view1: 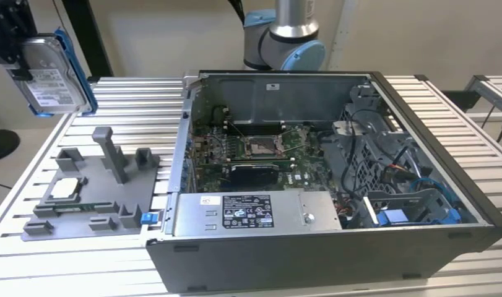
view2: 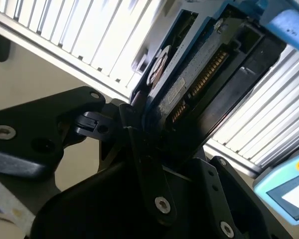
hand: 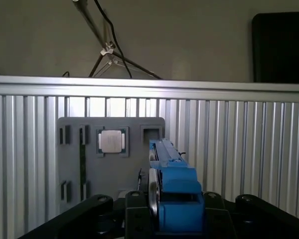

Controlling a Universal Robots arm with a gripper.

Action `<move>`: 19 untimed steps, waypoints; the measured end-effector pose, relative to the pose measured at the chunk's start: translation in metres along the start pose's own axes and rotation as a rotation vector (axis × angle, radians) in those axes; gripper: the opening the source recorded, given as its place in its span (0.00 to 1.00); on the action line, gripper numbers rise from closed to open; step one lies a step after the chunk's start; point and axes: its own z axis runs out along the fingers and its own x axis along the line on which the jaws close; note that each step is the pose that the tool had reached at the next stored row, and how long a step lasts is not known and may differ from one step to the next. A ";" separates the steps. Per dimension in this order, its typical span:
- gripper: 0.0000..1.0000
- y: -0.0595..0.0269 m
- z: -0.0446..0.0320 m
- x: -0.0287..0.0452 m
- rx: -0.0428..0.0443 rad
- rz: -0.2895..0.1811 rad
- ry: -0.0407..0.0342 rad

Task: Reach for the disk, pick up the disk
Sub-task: 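Pick up the disk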

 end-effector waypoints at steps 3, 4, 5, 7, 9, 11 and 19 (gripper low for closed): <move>0.00 0.0001 -0.0049 -0.0003 0.0000 0.000 -0.0006; 0.00 0.0002 -0.0064 -0.0004 0.0001 0.000 -0.0008; 0.00 0.0003 -0.0080 -0.0005 0.0000 0.000 -0.0009; 0.00 0.0004 -0.0111 -0.0007 0.0000 0.000 -0.0014; 0.00 0.0005 -0.0139 -0.0008 0.0001 0.000 -0.0018; 0.00 0.0006 -0.0169 -0.0010 0.0001 0.000 -0.0021; 0.00 0.0009 -0.0275 -0.0016 0.0002 0.000 -0.0033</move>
